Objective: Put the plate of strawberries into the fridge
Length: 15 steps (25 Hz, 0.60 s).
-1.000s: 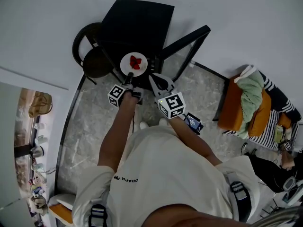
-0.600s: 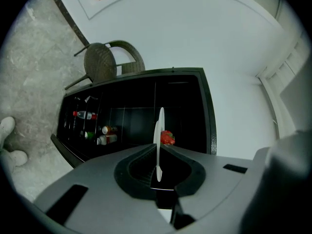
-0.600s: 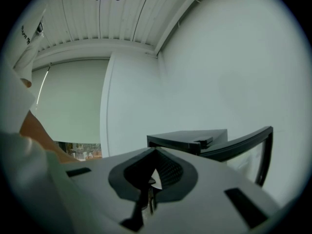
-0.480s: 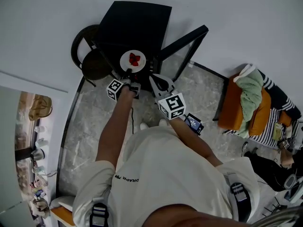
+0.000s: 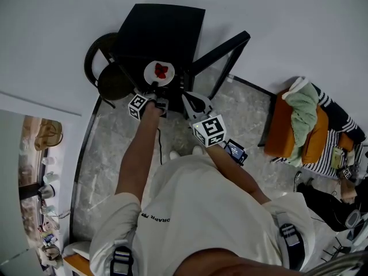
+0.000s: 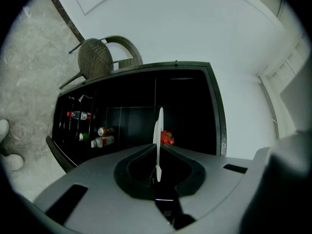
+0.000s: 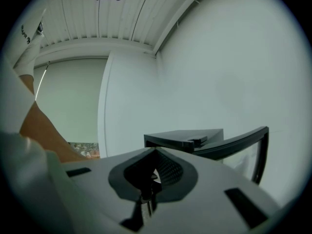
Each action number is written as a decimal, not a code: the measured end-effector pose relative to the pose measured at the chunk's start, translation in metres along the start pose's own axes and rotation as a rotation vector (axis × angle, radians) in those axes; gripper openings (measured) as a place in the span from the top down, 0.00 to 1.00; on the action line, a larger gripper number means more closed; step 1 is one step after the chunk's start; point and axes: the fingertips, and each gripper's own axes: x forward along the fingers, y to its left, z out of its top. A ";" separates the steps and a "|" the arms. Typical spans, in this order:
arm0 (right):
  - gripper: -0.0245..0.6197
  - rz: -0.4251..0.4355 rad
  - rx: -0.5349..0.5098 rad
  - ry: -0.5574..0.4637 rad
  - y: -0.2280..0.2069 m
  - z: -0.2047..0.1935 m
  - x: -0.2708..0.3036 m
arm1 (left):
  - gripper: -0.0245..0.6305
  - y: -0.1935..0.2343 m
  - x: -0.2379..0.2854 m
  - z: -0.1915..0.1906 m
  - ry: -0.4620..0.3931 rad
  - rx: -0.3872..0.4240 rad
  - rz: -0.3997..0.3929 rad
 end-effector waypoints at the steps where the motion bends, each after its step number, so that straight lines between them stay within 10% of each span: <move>1: 0.95 -0.001 0.000 0.002 -0.001 0.000 0.000 | 0.94 0.001 0.002 0.001 -0.001 0.000 0.003; 15: 0.95 -0.014 0.000 0.007 -0.007 -0.003 -0.004 | 0.94 0.001 0.020 0.002 -0.005 -0.004 0.021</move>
